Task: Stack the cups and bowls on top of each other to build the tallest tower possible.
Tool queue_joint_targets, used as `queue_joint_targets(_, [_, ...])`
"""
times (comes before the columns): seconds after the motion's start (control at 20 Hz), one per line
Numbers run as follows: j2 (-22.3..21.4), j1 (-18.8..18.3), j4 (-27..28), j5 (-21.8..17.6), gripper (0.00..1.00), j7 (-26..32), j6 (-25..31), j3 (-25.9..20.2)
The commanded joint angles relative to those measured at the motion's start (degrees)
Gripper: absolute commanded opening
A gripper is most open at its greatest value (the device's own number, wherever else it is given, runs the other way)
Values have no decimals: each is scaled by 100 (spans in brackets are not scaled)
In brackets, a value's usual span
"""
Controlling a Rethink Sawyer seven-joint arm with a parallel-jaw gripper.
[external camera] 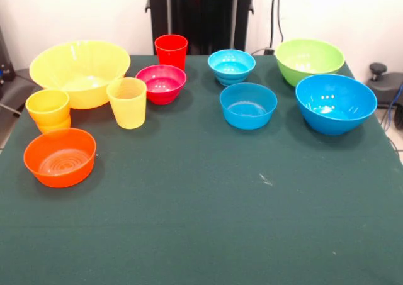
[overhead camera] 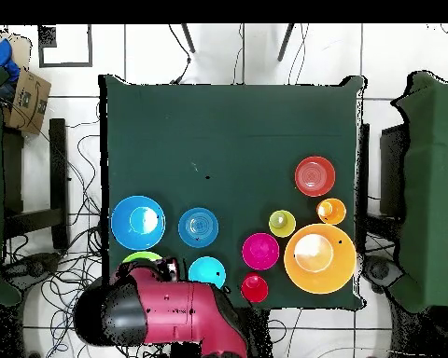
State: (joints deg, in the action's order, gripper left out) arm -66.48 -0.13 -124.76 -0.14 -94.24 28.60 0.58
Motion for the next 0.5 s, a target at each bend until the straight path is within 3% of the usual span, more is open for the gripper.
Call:
queue_joint_targets(0.05, [826,-189,-270,-254,100,-922,-1011,-93])
queue_joint_targets(0.5, [1219,-322,-78,-355,100,-680,-1022,-170])
